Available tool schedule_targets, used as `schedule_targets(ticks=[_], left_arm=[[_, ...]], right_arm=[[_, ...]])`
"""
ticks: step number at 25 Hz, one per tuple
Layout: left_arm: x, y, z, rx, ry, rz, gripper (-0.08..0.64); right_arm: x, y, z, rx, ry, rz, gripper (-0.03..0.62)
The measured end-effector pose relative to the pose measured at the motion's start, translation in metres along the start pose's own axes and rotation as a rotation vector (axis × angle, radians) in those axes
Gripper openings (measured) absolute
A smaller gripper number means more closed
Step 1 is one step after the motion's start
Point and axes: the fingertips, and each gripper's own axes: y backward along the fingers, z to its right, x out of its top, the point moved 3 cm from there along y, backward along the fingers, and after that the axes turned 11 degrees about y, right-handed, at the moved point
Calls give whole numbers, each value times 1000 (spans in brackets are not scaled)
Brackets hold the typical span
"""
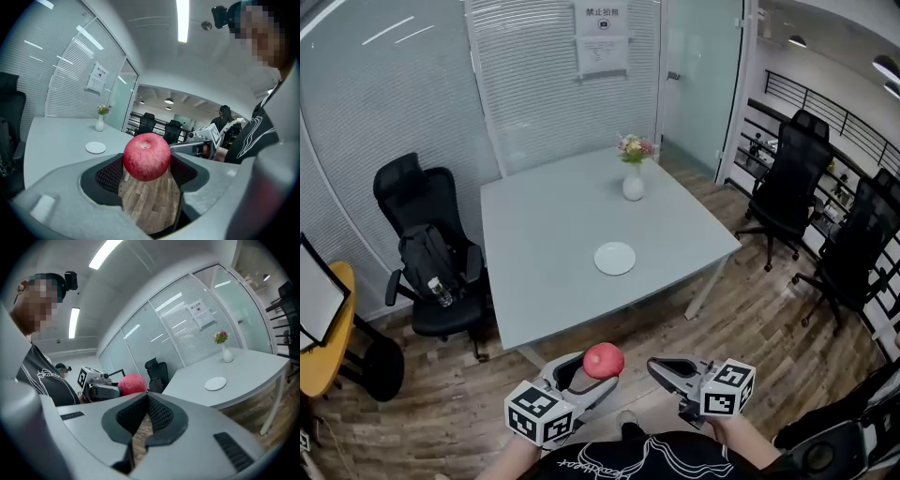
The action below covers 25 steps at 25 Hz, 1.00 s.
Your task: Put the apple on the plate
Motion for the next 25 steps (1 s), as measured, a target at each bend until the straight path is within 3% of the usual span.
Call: schedule_targets(ticks=[6, 10, 25], left_arm=[[43, -64, -30, 27, 14, 23, 316], [66, -91, -38, 27, -19, 46, 316], [104, -156, -105, 18, -31, 28, 316]], right_arm=[[24, -14, 78, 27, 7, 8, 9], [38, -17, 114, 32, 39, 16, 9], [47, -55, 200, -19, 18, 0, 9]])
